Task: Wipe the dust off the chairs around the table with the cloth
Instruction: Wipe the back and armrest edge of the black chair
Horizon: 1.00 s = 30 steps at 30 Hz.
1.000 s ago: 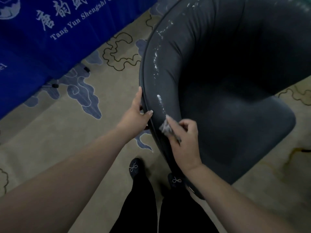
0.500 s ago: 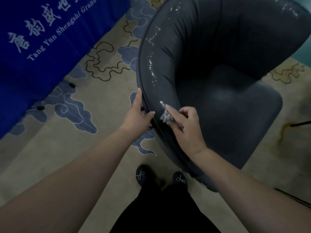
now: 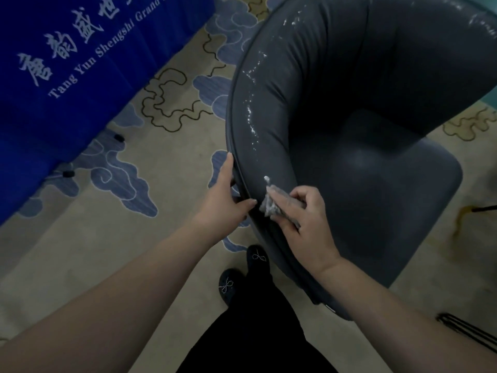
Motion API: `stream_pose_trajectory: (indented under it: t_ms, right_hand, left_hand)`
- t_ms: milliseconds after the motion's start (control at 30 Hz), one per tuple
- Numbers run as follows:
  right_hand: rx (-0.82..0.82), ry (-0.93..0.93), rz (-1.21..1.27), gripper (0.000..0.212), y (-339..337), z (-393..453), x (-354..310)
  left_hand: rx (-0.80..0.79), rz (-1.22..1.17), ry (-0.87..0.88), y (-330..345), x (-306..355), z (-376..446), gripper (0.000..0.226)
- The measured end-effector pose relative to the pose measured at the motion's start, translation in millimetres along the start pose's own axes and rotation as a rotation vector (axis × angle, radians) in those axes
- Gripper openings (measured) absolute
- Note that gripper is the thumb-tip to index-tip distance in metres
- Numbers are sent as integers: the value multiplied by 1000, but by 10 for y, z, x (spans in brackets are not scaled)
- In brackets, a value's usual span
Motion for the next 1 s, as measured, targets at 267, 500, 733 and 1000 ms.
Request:
stream_pose_trajectory:
  t_ms: [267, 500, 733, 1000]
  right_hand:
    - [-18, -2, -28, 58, 106, 549, -71]
    - [-37, 5, -19, 55, 72, 392, -18]
    - [-21, -8, -60, 52, 134, 769, -24]
    - [-24, -55, -111, 47, 180, 1115, -82]
  left_hand:
    - [-54, -168, 13, -42, 69, 38, 99]
    - [-70, -204, -46, -72, 69, 96, 104]
    - [-64, -191, -55, -70, 89, 106, 105]
    - [-42, -181, -81, -123, 128, 186, 110]
Point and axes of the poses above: each hand's wrist, its own z-axis towards the middle knuckle, its own y-axis out of the palm, x = y × z, the point moved 7 cm from there along z, towards the middle knuckle, and after that the axes turned 1 degree about -x, right-handed, at the moved point
